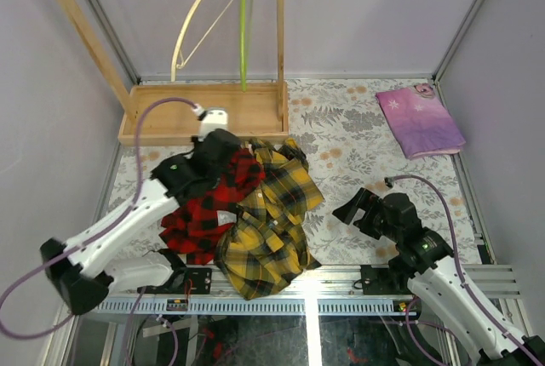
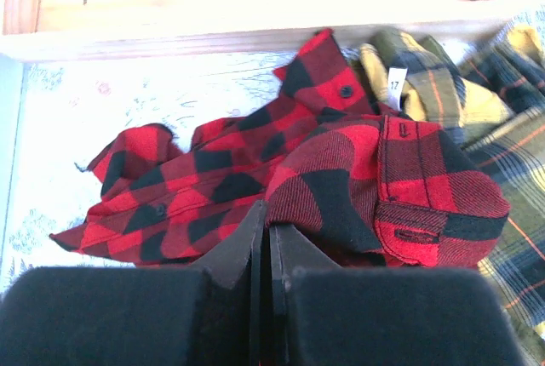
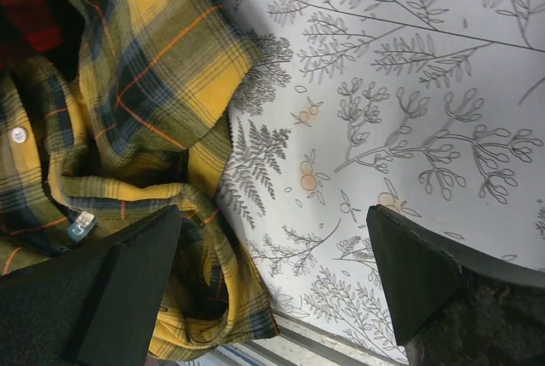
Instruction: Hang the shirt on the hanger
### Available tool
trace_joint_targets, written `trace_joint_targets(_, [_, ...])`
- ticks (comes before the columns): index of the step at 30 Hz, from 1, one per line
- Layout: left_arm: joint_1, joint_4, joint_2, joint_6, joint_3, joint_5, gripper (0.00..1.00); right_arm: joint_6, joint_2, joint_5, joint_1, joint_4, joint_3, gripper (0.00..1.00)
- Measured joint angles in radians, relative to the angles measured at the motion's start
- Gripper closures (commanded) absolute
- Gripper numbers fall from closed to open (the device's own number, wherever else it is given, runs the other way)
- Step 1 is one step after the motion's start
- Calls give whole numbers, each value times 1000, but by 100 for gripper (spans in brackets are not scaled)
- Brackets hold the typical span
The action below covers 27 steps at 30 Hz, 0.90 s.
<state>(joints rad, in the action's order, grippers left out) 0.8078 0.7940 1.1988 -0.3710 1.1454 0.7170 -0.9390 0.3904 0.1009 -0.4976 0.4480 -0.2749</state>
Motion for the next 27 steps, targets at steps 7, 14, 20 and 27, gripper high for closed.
trace_joint_targets(7, [-213,0,-210,1,-80,-165,100,15,34,47,0,-78,0,2])
trace_joint_targets(14, [-388,-5,-250,5,-145,-332,100,76,136,39,0,-55,-57,6])
trace_joint_targets(20, [-465,12,-258,-17,-155,-331,100,117,306,39,-26,-73,-201,8])
trace_joint_targets(27, [-468,14,-317,-45,-178,-298,100,104,532,13,-240,-171,-384,8])
